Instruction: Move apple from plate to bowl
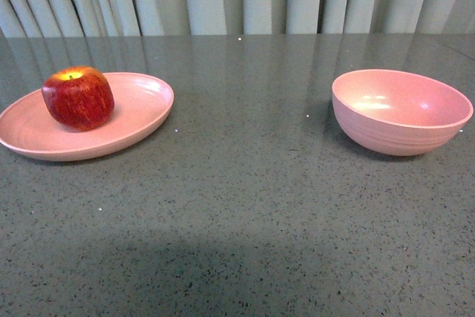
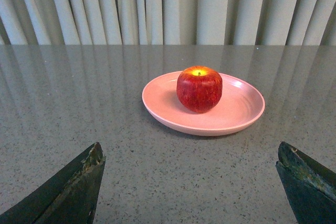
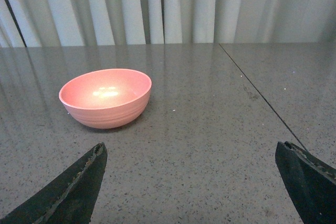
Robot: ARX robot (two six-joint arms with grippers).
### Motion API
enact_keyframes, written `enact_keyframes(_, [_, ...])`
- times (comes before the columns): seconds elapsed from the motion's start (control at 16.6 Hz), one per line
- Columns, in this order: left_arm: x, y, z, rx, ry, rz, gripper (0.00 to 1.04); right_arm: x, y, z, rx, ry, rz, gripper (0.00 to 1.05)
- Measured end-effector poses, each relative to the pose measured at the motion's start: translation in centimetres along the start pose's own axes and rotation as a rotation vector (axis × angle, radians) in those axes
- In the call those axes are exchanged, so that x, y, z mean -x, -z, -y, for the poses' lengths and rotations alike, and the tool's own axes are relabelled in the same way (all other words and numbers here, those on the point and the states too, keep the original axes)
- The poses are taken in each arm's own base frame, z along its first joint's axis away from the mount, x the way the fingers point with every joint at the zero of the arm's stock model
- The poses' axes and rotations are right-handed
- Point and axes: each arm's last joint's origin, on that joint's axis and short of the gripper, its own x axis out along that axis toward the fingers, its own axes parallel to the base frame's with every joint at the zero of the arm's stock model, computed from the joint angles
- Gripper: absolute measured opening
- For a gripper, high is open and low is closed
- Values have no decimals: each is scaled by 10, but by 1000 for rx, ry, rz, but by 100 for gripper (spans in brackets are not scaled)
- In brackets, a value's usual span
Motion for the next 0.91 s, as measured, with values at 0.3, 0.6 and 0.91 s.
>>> enact_keyframes(0.3, [0, 0, 0, 0, 0, 0, 98, 0, 0, 0, 0, 0, 0, 98])
enact_keyframes(0.6, [0, 0, 0, 0, 0, 0, 98, 0, 0, 0, 0, 0, 0, 98])
enact_keyframes(0.91, [0, 0, 0, 0, 0, 0, 98, 0, 0, 0, 0, 0, 0, 98])
